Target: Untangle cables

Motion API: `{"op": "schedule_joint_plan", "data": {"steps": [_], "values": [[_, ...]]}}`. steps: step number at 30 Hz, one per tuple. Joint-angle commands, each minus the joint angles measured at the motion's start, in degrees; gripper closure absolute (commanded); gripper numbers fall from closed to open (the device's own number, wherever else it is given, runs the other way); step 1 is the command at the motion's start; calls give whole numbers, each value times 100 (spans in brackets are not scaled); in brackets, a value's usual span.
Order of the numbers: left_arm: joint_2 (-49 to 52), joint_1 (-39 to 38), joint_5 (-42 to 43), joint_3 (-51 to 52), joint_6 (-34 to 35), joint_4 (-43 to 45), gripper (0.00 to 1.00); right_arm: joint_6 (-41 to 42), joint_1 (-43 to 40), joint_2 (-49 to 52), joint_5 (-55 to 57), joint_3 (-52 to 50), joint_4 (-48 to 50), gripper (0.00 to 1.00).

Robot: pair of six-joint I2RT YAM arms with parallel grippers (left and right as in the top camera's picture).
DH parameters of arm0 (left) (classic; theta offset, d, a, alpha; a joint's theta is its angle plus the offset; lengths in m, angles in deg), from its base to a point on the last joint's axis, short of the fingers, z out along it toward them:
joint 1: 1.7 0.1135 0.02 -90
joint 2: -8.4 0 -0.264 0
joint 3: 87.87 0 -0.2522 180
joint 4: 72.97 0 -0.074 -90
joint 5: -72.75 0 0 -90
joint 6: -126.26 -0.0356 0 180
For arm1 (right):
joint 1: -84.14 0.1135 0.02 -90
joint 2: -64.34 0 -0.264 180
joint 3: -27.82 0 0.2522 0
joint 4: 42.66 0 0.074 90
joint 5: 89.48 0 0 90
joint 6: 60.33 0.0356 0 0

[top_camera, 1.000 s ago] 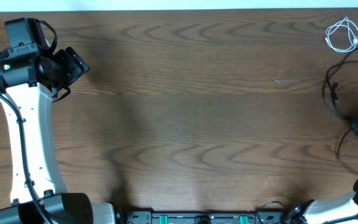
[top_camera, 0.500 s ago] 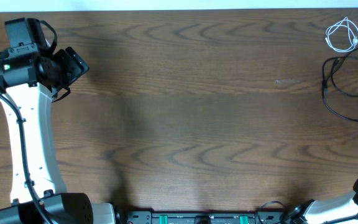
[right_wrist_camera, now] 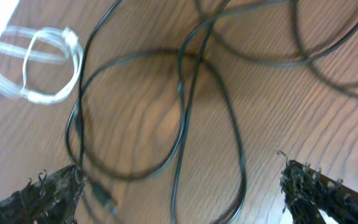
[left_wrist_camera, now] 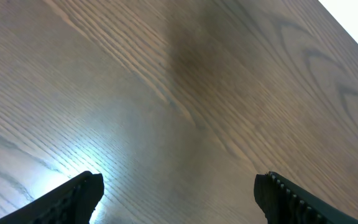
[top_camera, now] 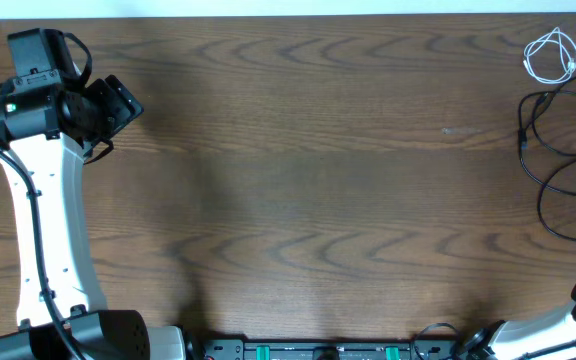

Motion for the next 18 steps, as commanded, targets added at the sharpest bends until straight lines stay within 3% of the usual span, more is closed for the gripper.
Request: {"op": "schedule_joint_plan", "data": {"steps": [1, 10, 11, 18], "values": [[48, 24, 28, 42, -94, 2, 17, -494, 284, -605, -568, 369, -284, 1], [48, 24, 28, 42, -94, 0, 14, -1178, 1637, -1781, -1204, 409, -595, 1], [48, 24, 28, 42, -94, 0, 2, -1178, 1845, -1915, -1139, 409, -691, 1], [48, 24, 28, 42, -94, 0, 2, -1180, 3150, -2559, -282, 409, -1681, 1]]}}
